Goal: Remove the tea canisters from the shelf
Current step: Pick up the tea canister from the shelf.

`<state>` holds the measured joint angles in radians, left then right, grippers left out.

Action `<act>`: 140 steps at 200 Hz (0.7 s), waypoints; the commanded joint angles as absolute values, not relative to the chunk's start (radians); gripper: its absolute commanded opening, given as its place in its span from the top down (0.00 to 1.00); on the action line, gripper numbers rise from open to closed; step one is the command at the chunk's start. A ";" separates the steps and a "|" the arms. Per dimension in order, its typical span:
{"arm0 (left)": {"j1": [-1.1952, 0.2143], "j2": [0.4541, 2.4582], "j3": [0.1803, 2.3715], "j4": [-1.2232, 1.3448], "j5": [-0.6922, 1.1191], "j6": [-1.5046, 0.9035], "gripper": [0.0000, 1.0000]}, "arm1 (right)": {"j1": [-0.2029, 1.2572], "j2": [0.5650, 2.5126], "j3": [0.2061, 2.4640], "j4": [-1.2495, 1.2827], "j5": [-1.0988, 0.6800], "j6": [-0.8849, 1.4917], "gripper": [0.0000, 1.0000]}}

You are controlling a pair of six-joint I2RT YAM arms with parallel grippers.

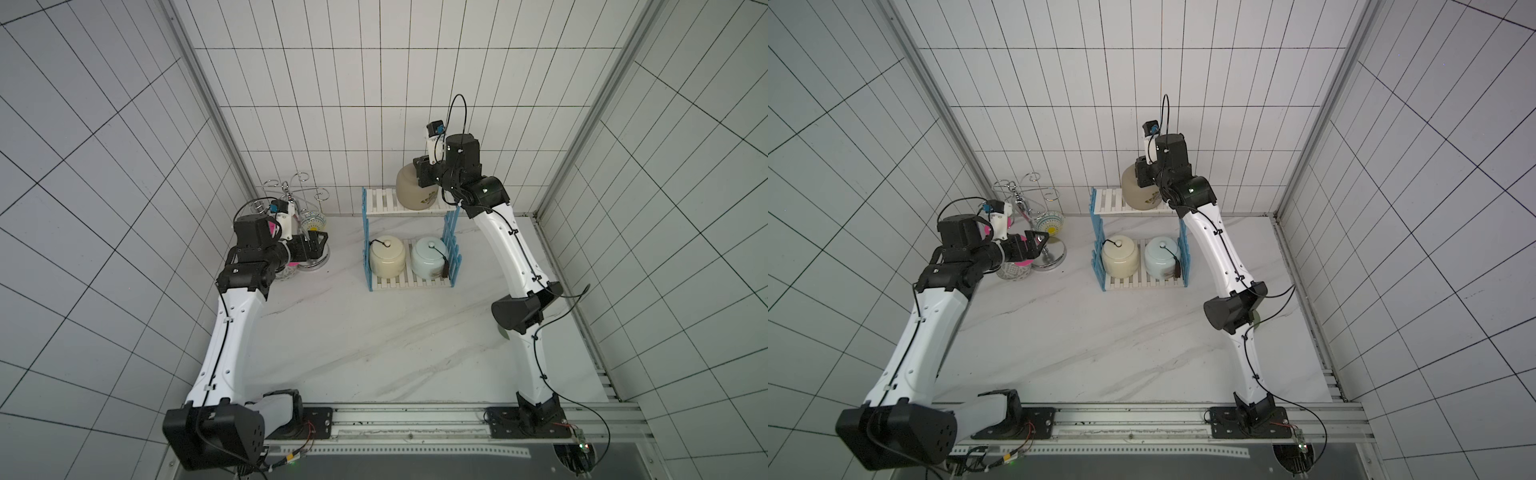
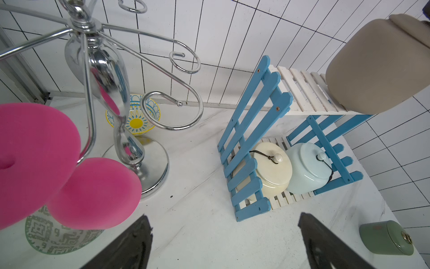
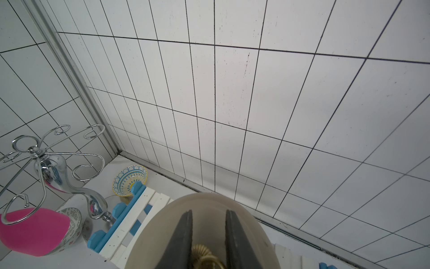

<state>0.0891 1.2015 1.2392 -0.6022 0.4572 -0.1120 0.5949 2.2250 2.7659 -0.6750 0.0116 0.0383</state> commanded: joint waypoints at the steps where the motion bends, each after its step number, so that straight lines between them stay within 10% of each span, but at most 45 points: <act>1: 0.095 1.195 1.227 -0.584 0.468 -0.100 0.01 | 0.589 2.126 2.785 -0.557 0.006 0.047 1.00; 140: 0.091 1.194 1.216 -0.578 0.495 -0.094 0.01 | 0.601 2.063 2.695 -0.583 0.012 0.035 1.00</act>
